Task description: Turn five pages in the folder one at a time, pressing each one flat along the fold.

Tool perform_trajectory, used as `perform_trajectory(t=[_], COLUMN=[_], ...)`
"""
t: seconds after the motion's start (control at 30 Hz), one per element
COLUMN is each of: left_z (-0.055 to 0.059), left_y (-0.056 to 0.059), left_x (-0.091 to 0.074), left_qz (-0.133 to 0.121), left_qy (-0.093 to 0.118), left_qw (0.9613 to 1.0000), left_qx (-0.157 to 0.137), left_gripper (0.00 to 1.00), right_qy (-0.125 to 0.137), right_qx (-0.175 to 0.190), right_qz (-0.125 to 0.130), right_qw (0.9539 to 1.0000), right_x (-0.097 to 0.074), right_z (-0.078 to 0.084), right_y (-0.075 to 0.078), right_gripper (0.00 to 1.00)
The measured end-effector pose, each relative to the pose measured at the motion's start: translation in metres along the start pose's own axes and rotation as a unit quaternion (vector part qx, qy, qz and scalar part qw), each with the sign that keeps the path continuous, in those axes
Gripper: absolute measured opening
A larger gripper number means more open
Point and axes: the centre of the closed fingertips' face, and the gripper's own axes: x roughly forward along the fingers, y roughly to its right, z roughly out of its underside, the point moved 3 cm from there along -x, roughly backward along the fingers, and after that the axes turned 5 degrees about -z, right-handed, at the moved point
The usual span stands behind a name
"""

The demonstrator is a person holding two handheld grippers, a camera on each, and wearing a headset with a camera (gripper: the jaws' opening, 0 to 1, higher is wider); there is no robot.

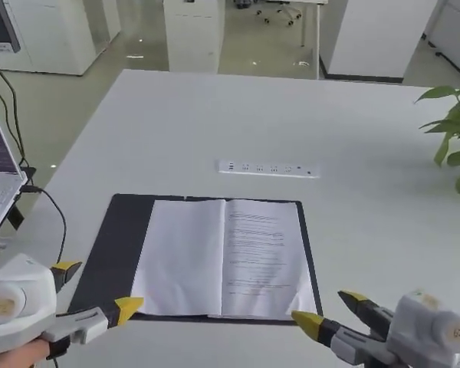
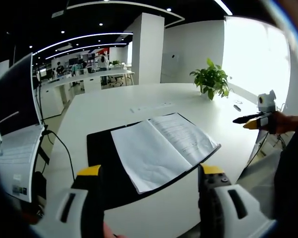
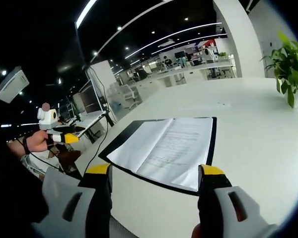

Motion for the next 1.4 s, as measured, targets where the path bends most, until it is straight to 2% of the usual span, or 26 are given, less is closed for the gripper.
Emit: perform_trajectory(t=[0.23,0.37,0.57,0.77,1.1,1.4], left_z=[-0.001,-0.007,-0.009,-0.017,-0.037,-0.044], left_y=[0.01,0.019,0.036,0.051,0.078,0.102], left_x=[0.009,0.014,0.023,0.038,0.066,0.086], left_qz=[0.008,0.016,0.039,0.059,0.09,0.119], left_qy=[-0.009,-0.004,-0.015,-0.017,-0.016,-0.022], left_qw=[0.9999,0.9998,0.9989,0.9974,0.9936,0.9897], left_qx=[0.0,0.006,0.022,0.039,0.066,0.077], left_gripper=[0.78,0.78,0.78,0.76,0.75,0.74], right_qy=[0.009,0.009,0.007,0.011,0.028,0.039], right_qx=[0.012,0.019,0.024,0.029,0.031,0.033], right_qz=[0.008,0.013,0.019,0.02,0.016,0.018], right_qw=[0.9999,0.9997,0.9995,0.9993,0.999,0.9985], right_x=[-0.008,-0.013,-0.02,-0.023,-0.024,-0.028], right_z=[0.003,0.007,0.014,0.015,0.007,0.001], right_y=[0.003,0.007,0.004,0.001,-0.004,-0.001], right_gripper=[0.72,0.72,0.72,0.72,0.71,0.71])
